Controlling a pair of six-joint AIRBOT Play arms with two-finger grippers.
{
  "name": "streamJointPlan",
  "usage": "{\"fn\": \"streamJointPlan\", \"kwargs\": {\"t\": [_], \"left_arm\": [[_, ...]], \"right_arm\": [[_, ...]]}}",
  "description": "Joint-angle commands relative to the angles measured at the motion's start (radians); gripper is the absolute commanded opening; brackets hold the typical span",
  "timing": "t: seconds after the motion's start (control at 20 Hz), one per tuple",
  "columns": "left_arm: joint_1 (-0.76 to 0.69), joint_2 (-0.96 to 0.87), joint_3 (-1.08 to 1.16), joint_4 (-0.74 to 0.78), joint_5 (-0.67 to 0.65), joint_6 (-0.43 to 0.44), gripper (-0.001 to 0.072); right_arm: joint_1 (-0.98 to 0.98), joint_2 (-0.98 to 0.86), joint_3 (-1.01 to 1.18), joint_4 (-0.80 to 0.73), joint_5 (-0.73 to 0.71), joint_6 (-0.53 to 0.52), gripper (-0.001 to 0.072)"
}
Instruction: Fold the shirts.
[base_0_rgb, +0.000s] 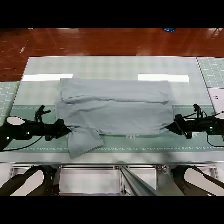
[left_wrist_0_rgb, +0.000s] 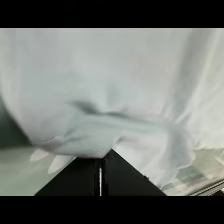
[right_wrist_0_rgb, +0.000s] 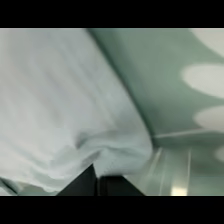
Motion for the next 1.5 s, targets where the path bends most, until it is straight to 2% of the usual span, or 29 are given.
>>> {"fn": "streamJointPlan", "kwargs": {"t": [0.0, 0.2, 0.45, 0.8, 1.0, 1.1, 1.15, 1.2, 1.25, 1.35, 1.45], "left_arm": [[0.000, 0.000, 0.116, -0.009, -0.072, 0.008, 0.0021], [-0.001, -0.041, 0.335, -0.009, -0.033, -0.028, 0.0020], [-0.024, -0.311, 0.622, -0.010, -0.035, -0.089, 0.0020], [-0.080, -0.696, 1.053, -0.010, -0.092, -0.181, 0.0020], [-0.096, -0.831, 1.253, -0.009, -0.134, -0.196, 0.0020], [-0.108, -0.866, 1.279, -0.010, -0.140, -0.196, 0.0036], [-0.113, -0.875, 1.278, -0.008, -0.150, -0.196, 0.0231], [-0.114, -0.880, 1.278, -0.008, -0.164, -0.190, 0.0511], [-0.104, -0.878, 1.281, -0.001, -0.178, -0.189, 0.0505], [-0.053, -0.869, 1.331, 0.048, -0.257, -0.237, 0.0505], [0.018, -0.811, 1.384, 0.164, -0.342, -0.275, 0.0505]], "right_arm": [[0.010, -0.011, 0.092, 0.029, 0.076, -0.066, 0.0020], [0.041, -0.038, 0.262, 0.046, 0.090, -0.064, 0.0020], [0.142, -0.233, 0.524, 0.064, 0.034, -0.031, 0.0020], [0.180, -0.516, 0.867, 0.100, 0.032, 0.033, 0.0020], [0.181, -0.614, 0.986, 0.110, 0.024, 0.051, 0.0020], [0.181, -0.646, 1.001, 0.130, 0.001, 0.051, 0.0025], [0.181, -0.657, 1.002, 0.138, -0.022, 0.055, 0.0155], [0.180, -0.663, 1.002, 0.145, -0.037, 0.056, 0.0342], [0.180, -0.662, 1.002, 0.146, -0.038, 0.058, 0.0398], [0.141, -0.655, 1.035, 0.145, 0.043, 0.061, 0.0398], [0.074, -0.616, 1.053, 0.126, 0.126, 0.061, 0.0398]]}}
